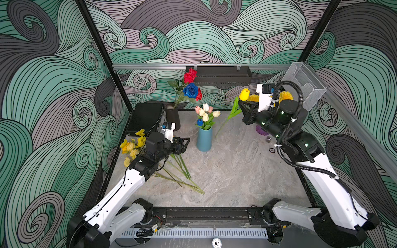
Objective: Pick out yellow flowers from the vase
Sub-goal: Pick up the flower from the vase.
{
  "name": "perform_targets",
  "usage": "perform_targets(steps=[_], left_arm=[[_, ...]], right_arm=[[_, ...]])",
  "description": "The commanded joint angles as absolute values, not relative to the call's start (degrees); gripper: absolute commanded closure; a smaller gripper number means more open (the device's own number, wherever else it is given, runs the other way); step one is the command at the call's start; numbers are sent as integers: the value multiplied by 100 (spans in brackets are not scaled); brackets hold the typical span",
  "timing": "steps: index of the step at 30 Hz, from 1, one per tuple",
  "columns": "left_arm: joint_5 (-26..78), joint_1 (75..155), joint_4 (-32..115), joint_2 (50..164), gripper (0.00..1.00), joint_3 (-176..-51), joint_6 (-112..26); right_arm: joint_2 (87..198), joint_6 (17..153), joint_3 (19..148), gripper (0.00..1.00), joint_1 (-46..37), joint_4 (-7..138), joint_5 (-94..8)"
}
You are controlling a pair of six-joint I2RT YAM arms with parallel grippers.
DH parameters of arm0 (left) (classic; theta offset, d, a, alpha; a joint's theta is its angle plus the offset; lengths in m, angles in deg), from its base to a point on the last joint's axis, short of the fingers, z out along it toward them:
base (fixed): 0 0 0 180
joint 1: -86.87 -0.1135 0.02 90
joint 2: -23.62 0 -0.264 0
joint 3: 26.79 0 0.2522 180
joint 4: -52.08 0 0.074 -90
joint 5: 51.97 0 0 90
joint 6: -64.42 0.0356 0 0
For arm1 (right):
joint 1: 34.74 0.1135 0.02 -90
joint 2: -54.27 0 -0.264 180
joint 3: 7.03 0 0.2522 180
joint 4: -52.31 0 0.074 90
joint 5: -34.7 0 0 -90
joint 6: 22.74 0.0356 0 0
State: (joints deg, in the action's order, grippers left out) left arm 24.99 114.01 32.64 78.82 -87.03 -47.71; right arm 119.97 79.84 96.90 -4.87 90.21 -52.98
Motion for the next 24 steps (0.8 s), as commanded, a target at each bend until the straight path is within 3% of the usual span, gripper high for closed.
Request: perform_targets(steps=[1,16,24], left_arm=[[2345,11671,3153,7993,30,-9114,-4257],[1152,12598,3547,8659,30,-9728,-3656],[662,12642,3454,8871,40,-9786,-3677]], right_arm=[[11819,7996,9661,99,-537,9225,-5018],[11980,8852,9037,100,-495,8691,-3015],[12045,9023,8715,100,-424,8233,-2801]])
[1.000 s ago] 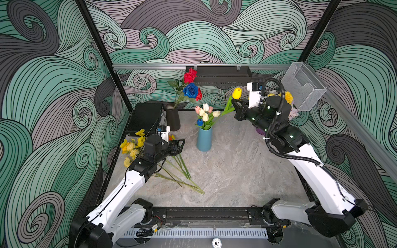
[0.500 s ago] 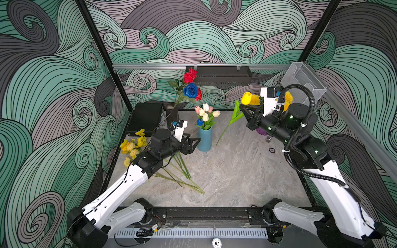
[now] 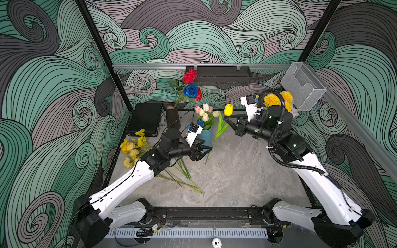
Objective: Pick out yellow flowers from the vase
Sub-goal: Pick up the flower from the vase, then place the flower at the center of the board.
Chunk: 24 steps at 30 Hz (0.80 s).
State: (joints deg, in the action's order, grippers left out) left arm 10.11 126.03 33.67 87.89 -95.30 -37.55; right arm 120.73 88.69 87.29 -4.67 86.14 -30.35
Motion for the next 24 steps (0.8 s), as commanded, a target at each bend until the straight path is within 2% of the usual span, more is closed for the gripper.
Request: perform_targets(steps=[1,6,9,11,15,21,24], left_arm=[[621,12643,3445,8912,44,-9805,-3684],[439,12668,3410,9087,71,-9871,-3703],[439,12676,3327,9177,91,-9926,-3723],[469,12676,3287,9223,100,-9953,-3740],[595,12682,3316,9226,100,-9914,-3826],[1000,12682,3389,9084,100,-9779,-3954],[1440,12685,3232,8919,100,-9694,-4029]], right_arm=[[12054,9052,8688,100,-407,8185,-2788],[12147,9084,8671,100,-363,8114,-2736],[12163,9086,8631,100,-330,8086,-2735],[12160,9090,8565,99,-310,8016,-2761],[12168,9047,8545,92,-301,8039,-2794],[12096,8882,8515,67,-298,8172,-3039],[11930,8630,8423,61,-294,8330,-3389]])
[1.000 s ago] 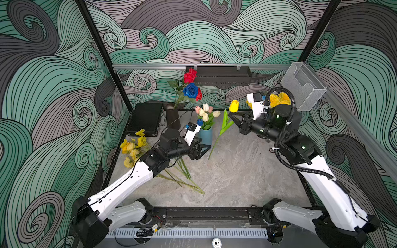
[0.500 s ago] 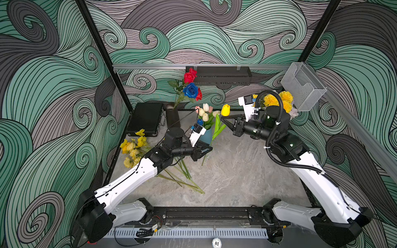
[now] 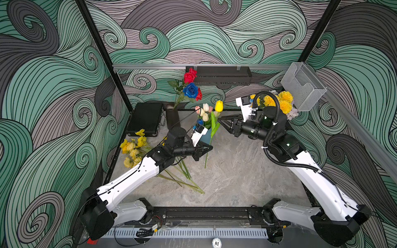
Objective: Pick out yellow flowers from the vase
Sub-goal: Place the flower at the center of the board.
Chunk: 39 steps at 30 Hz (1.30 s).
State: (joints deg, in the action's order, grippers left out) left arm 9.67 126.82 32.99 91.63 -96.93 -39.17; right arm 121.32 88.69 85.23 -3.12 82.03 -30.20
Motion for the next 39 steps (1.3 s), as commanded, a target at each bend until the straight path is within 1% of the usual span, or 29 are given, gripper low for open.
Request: perform_targets(steps=[1,6,11,14,19,23,26,29,33,39], left_arm=[[1676,12681,3133,8823,100,-9646,-4067],[2638,12683,2704,8016,100,-9101,-4371],[3573,12652,2040,6934,100,-8392,-4787],[3796,12580,1987,6466,100,-7902,-5133],[4119,12291,2003,6144,100,-7273,-6079],[3627,11567,2200,6234,100,-6788,-6855],[3142,11119,2572,6436,100,-6503,-7134],[2860,10920,2839,6808,100,-6454,-7201],[2774,10779,2989,7427,100,-6540,-7253],[2416,10573,3479,8441,100,-6609,-7279]], right_arm=[[11836,8532,8340,58,-293,8377,-3571],[11272,8112,7620,50,-301,8311,-4514],[10754,7910,6662,40,-319,7788,-5280],[10623,7854,6186,35,-336,7415,-5373],[10700,7831,5702,31,-334,6908,-5328],[10873,7780,5254,31,-336,6320,-5122],[11081,7755,5002,31,-328,5960,-5037],[11246,7639,4731,29,-310,5492,-4911],[11396,7424,4357,28,-259,4794,-4780],[11691,7177,4298,25,-164,4641,-4703]])
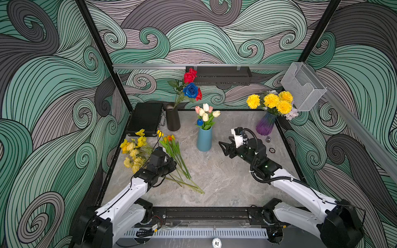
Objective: Pick out yellow flowers from the vase
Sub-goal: Place the flower at the center of the board.
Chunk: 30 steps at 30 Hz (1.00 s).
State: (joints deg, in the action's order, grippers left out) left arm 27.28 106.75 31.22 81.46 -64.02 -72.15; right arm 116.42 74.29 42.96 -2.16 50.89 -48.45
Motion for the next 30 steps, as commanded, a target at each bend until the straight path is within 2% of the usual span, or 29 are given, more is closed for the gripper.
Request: perform_targets(steps=[1,7,14,21,24,28,30], left_arm=[[2266,10531,3522,8615,100,-6664,-7254],[1856,10373,3807,9514,95,-6780,-7298],[2003,10327,3645,9446,70,-6798,-7162],[2527,10234,2984,8612,52,-6856,-6825],[3061,10224,2389,8004,42,-7002,-6538],[3614,10208,2212,7169,28,-6996,-6195],[3737,10197,2347,6869,25,-6873,-6087]], right_arm=[[11732,7129,4297,25,-161,4630,-4674],[11981,6907,4285,23,-124,4520,-4555],[12282,6802,4241,20,-94,4208,-4477],[12611,6720,4260,11,-87,3838,-4375],[12827,6680,4310,1,-88,3712,-4365],[13158,6590,4403,1,-82,3445,-4378],[13338,6545,4476,1,-81,3300,-4391]])
